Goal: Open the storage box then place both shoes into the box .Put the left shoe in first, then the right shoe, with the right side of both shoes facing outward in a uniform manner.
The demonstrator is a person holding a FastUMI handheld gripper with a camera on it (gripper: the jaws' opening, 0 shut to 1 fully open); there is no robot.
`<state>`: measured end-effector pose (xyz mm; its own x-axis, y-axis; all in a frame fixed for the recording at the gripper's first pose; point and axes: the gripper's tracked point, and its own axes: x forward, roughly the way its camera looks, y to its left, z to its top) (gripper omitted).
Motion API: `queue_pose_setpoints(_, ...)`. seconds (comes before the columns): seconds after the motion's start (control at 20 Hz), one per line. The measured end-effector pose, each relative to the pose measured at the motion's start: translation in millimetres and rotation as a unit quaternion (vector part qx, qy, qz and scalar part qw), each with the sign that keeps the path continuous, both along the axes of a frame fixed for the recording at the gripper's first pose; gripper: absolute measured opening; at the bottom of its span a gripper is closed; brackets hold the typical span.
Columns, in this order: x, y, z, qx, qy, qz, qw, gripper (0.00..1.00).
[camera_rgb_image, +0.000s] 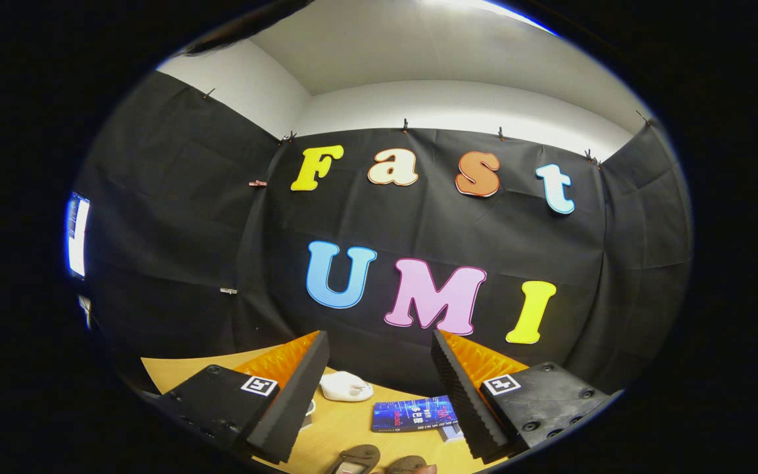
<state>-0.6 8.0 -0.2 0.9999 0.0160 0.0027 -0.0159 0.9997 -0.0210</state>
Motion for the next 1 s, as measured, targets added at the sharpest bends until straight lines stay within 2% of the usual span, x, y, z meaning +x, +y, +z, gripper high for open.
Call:
queue_pose_setpoints(0.15, 0, 1, -2, 0.004, 0.003, 0.003, 1.0, 0.97)
queue_pose_setpoints(0.35, 5, 17, -11, 0.036, 0.014, 0.039, 0.998, 0.97)
queue_pose_setpoints(0.55, 14, 26, -22, 0.038, 0.031, 0.061, 0.997, 0.97)
queue_pose_setpoints(0.65, 17, 36, -29, 0.047, 0.035, 0.084, 0.995, 0.97)
queue_pose_setpoints(0.7, 20, 48, -37, 0.061, 0.047, 0.108, 0.991, 0.97)
queue_pose_setpoints(0.75, 20, 66, -47, 0.083, 0.064, 0.142, 0.984, 0.97)
queue_pose_setpoints(0.85, 17, 101, -71, 0.138, 0.108, 0.21, 0.962, 0.98)
queue_pose_setpoints(1.0, 11, 127, -107, 0.223, 0.169, 0.26, 0.924, 0.98)
